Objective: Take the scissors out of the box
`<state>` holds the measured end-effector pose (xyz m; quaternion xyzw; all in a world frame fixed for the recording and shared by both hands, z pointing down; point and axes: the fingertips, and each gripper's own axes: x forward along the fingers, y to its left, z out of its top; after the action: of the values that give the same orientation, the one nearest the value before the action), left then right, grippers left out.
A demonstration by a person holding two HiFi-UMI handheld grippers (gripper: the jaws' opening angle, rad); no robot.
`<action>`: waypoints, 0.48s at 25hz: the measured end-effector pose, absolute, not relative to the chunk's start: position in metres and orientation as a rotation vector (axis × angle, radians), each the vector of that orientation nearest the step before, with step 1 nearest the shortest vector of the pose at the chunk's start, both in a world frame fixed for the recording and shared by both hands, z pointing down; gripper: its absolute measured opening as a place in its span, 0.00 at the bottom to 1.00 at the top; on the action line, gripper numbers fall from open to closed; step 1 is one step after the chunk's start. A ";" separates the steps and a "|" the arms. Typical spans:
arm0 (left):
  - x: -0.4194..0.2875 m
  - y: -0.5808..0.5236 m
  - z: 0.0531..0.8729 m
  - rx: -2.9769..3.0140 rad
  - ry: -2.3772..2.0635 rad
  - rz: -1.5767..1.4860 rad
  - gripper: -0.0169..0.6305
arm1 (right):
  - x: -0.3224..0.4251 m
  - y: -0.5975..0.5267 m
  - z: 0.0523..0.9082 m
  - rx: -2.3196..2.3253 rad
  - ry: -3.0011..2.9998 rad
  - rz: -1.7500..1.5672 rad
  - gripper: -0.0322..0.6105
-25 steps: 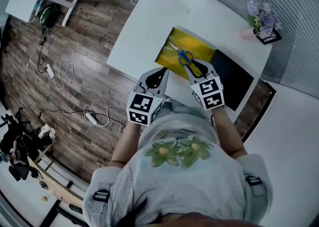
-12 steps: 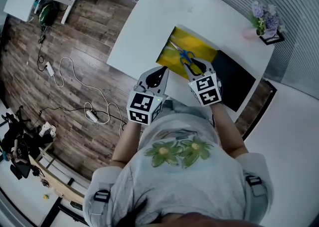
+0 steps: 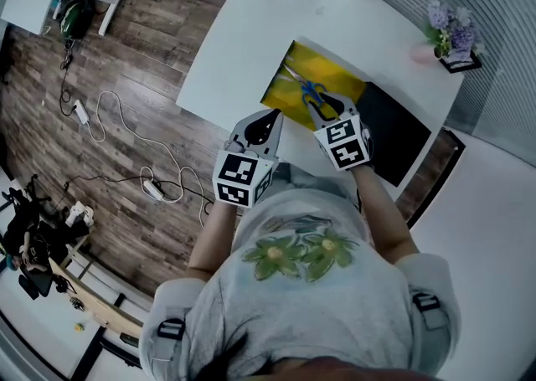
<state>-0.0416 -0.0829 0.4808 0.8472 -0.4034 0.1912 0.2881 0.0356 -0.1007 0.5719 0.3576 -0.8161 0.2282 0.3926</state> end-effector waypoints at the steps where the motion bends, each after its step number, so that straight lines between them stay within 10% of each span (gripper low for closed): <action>1: -0.042 -0.083 0.482 2.260 -1.076 0.511 0.02 | 0.036 -0.101 0.573 0.904 -2.064 0.579 0.22; 12: -0.042 -0.089 0.493 2.231 -1.081 0.516 0.02 | 0.034 -0.109 0.592 0.847 -2.033 0.571 0.23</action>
<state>-0.0417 -0.0894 0.4928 0.8405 -0.4073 0.1942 0.2999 0.0344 -0.1089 0.5925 0.3381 -0.8109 0.2277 0.4199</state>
